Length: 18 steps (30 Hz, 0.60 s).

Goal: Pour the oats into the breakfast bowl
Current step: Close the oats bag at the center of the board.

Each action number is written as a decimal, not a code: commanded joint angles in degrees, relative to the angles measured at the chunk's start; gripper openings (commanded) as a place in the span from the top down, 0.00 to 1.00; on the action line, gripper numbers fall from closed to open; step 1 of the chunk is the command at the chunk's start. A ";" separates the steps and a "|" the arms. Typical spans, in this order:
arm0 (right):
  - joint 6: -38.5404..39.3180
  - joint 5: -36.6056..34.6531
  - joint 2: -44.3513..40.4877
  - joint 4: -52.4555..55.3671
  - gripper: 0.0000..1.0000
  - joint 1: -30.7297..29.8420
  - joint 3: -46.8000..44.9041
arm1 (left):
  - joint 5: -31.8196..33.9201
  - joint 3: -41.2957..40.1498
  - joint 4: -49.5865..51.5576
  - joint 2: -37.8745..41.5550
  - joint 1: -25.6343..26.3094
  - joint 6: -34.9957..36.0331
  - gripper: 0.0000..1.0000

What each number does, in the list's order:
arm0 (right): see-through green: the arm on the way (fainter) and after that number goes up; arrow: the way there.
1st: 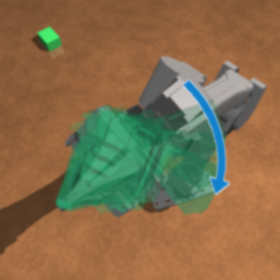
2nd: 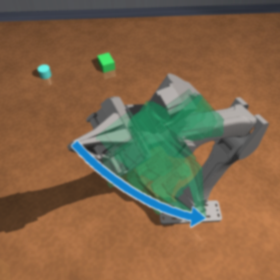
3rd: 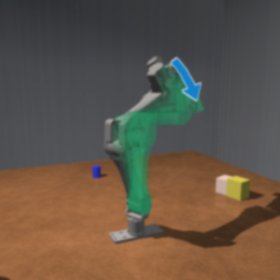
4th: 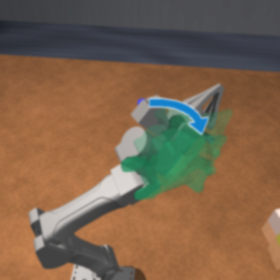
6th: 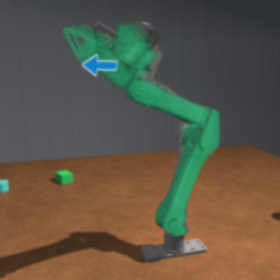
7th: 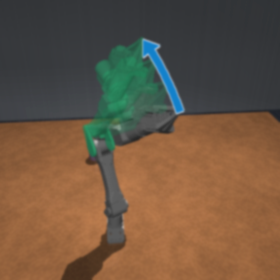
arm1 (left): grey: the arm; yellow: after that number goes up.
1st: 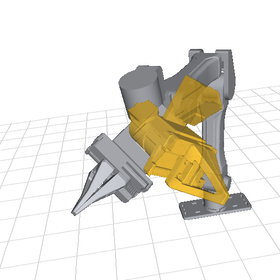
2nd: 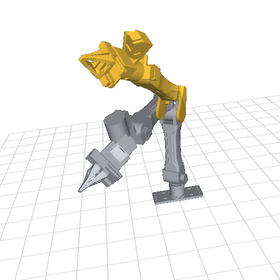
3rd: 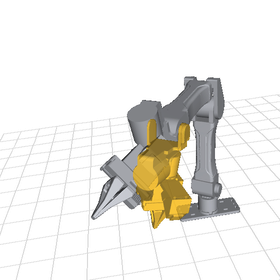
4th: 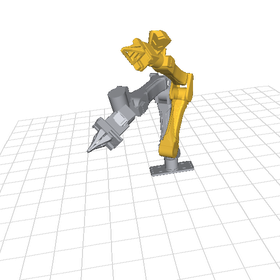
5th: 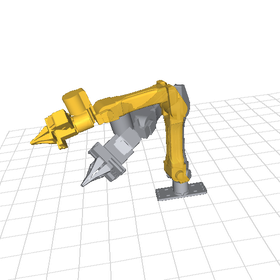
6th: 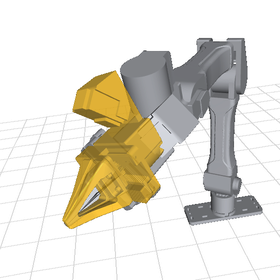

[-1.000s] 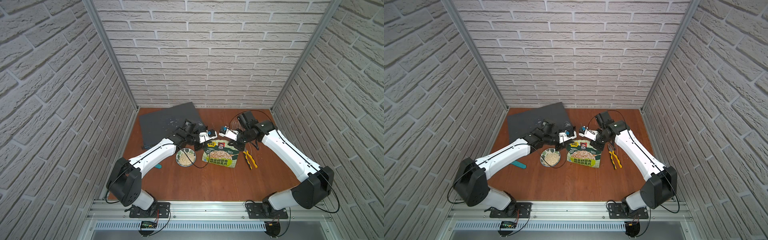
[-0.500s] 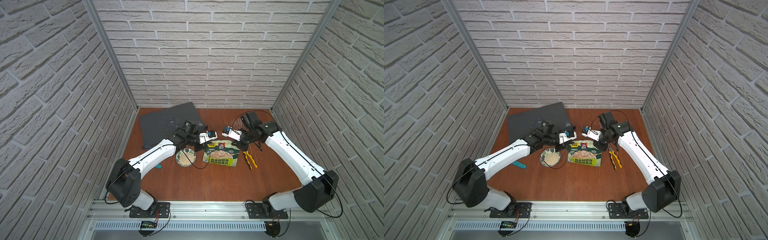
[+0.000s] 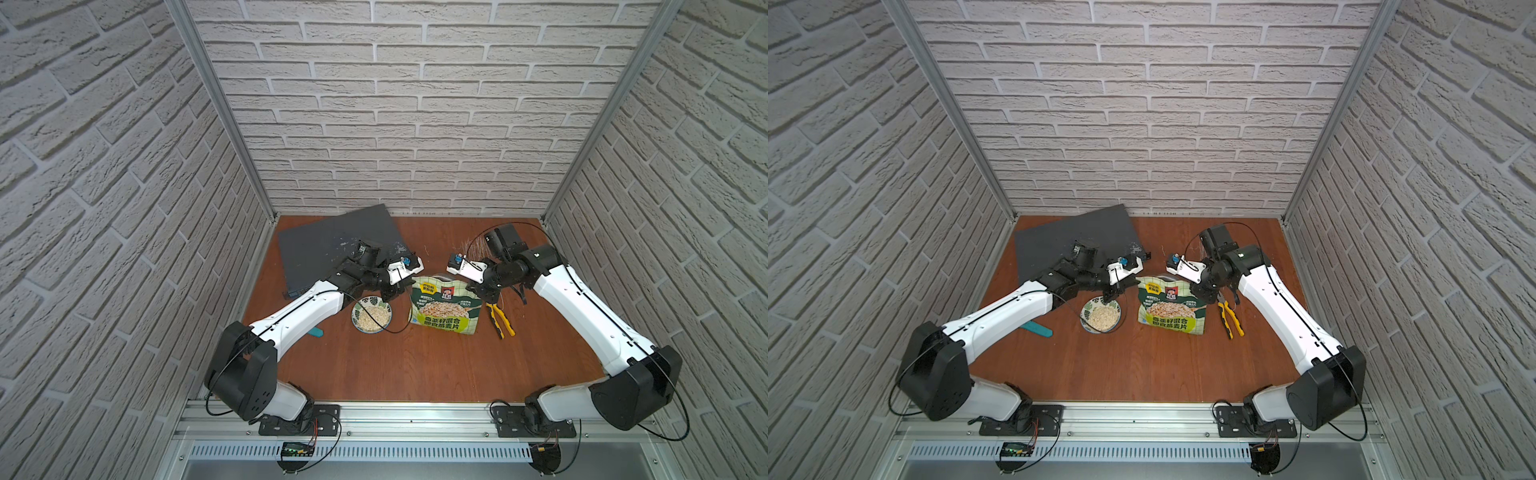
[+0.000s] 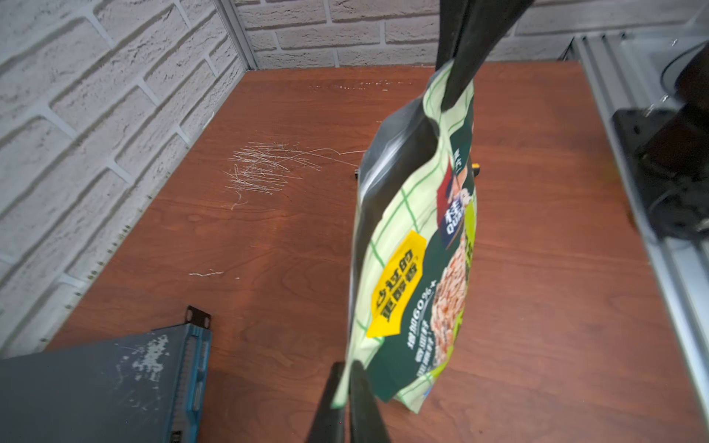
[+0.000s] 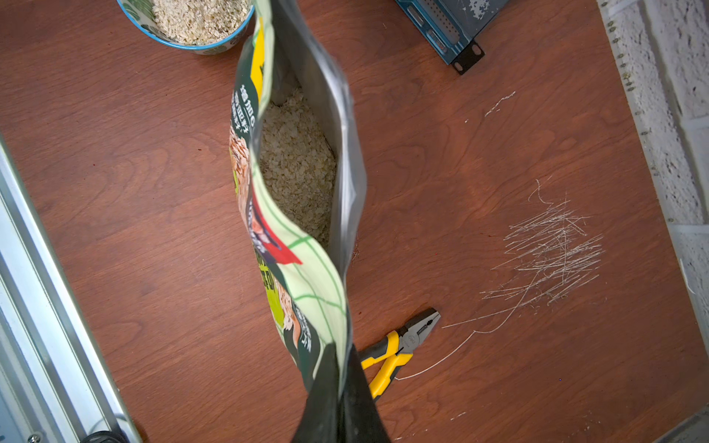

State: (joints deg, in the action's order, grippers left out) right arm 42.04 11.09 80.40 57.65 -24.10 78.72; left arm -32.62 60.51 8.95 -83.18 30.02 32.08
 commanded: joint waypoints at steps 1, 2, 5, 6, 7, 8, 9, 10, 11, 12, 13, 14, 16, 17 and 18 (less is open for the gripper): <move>-0.24 1.89 -2.08 -0.43 0.96 0.20 0.40 | -3.51 -0.07 -3.75 0.67 -0.21 -1.75 1.00; -0.36 2.44 -1.95 -0.38 0.93 0.05 0.72 | -3.91 -0.05 -4.13 0.63 -0.13 -1.89 1.00; -0.64 3.69 -1.06 -0.34 0.79 -0.77 1.84 | -4.47 -0.09 -4.71 0.87 0.25 -2.09 1.00; -0.64 4.02 -0.62 -0.34 0.74 -1.24 2.21 | -4.61 -0.17 -4.91 1.00 0.34 -2.18 1.00; -0.72 4.18 -0.08 -0.49 0.68 -1.68 2.52 | -4.64 -0.32 -5.13 1.31 0.39 -2.26 1.00; -0.72 4.42 0.38 -0.71 0.63 -2.14 2.83 | -4.64 -0.51 -5.42 1.54 0.58 -2.28 1.00; -0.73 4.65 1.10 -0.96 0.58 -2.58 3.05 | -4.58 -0.79 -5.70 1.85 0.58 -2.28 1.00; -0.73 4.93 1.70 -1.15 0.54 -2.95 3.47 | -4.48 -1.06 -5.96 2.14 0.57 -2.28 1.00; -0.73 5.26 2.62 -1.39 0.51 -3.42 4.03 | -4.39 -1.36 -6.30 2.38 0.63 -2.32 1.00; -0.73 5.64 3.43 -1.54 0.48 -3.87 4.71 | -4.31 -1.57 -6.50 2.56 0.56 -2.33 1.00; -0.66 6.03 4.29 -1.65 0.46 -4.34 5.53 | -4.15 -1.74 -6.63 2.74 0.64 -2.36 1.00; -0.65 6.36 5.39 -1.66 0.44 -4.80 6.27 | -4.01 -1.87 -6.74 2.80 0.61 -2.37 1.00; -0.48 6.91 7.02 -1.58 0.40 -5.79 7.52 | -3.82 -2.17 -6.84 3.06 0.61 -2.41 1.00; -0.38 7.07 7.82 -1.57 0.39 -6.30 7.97 | -3.68 -2.34 -7.04 3.04 0.65 -2.45 1.00; -0.34 7.24 8.65 -1.50 0.38 -6.65 8.22 | -3.63 -2.59 -7.26 3.20 0.64 -2.52 1.00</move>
State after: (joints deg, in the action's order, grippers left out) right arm 41.87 16.27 87.70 56.93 -29.71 85.38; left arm -34.46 58.65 6.90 -82.28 30.33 30.26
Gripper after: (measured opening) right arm 0.617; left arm 0.046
